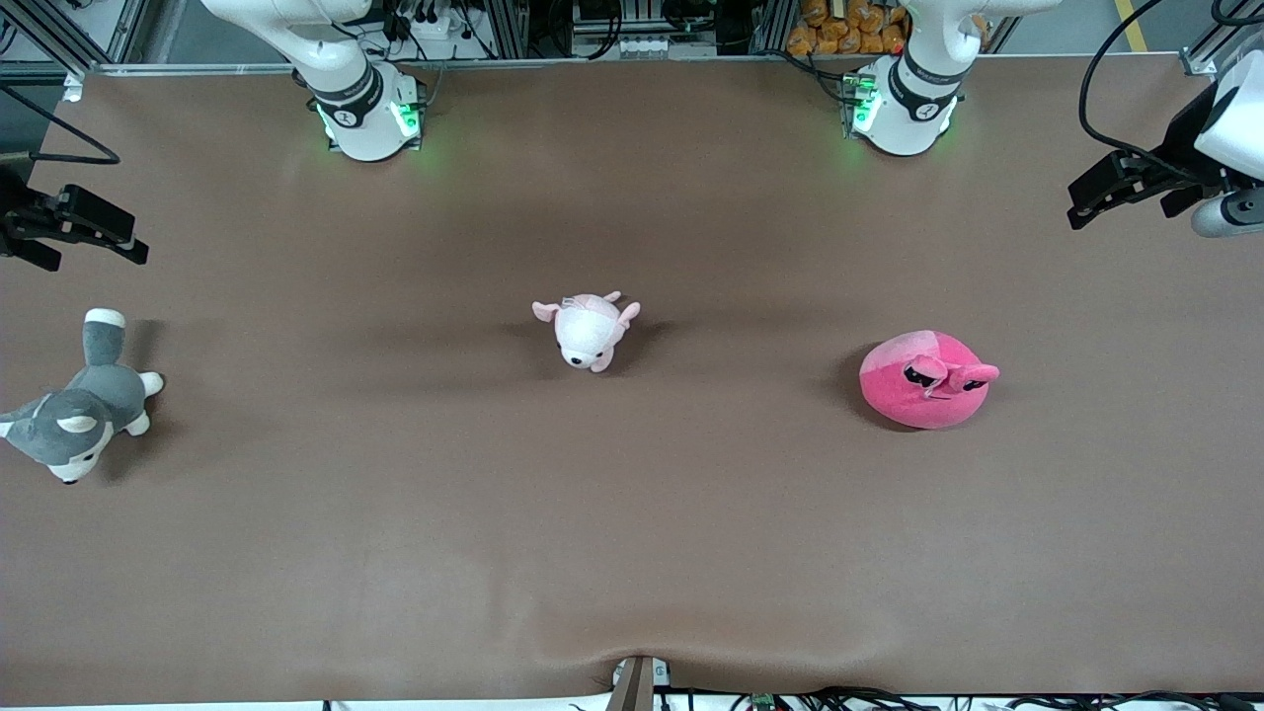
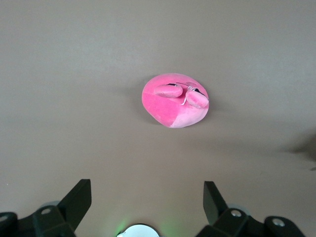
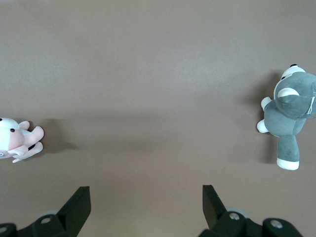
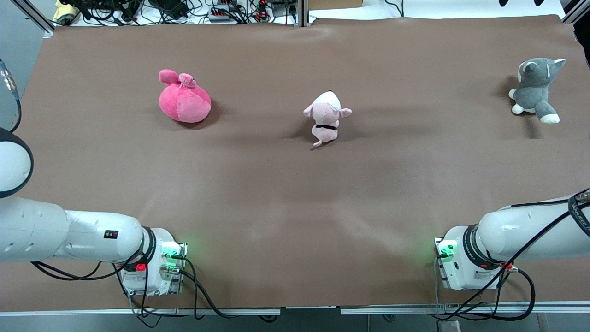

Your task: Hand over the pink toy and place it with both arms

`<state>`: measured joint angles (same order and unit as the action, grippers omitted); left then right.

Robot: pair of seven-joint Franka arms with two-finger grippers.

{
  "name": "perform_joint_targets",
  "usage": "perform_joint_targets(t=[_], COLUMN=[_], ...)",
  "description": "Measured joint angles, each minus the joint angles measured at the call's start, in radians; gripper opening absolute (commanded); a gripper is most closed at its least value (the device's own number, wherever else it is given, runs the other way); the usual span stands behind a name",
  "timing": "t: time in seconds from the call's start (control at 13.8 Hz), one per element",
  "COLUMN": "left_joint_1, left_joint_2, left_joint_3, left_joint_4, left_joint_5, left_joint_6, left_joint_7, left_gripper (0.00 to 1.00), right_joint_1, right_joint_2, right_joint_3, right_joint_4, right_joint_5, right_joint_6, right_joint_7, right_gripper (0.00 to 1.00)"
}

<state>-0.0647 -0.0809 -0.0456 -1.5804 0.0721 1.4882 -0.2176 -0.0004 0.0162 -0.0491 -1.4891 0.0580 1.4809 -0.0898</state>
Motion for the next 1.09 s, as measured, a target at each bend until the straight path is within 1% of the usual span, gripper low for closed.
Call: perform_joint_targets(t=[0.72, 1.09], left_joint_1=[0.005, 0.037], left_joint_2=[0.010, 0.013], left_joint_3=[0.001, 0.002], left_joint_4=[0.000, 0.001], left_joint_5=[0.000, 0.000], left_joint_6=[-0.003, 0.003], left_joint_7=[0.000, 0.000], left_gripper=[1.00, 1.00], right_joint_1=[0.000, 0.000], right_joint_2=[0.000, 0.000], right_joint_3=[0.001, 0.001], right_joint_4=[0.000, 0.000], right_joint_5=[0.000, 0.000], right_joint_6=[-0.005, -0.005], right_joint_7=[0.000, 0.000], right_gripper=[1.00, 1.00])
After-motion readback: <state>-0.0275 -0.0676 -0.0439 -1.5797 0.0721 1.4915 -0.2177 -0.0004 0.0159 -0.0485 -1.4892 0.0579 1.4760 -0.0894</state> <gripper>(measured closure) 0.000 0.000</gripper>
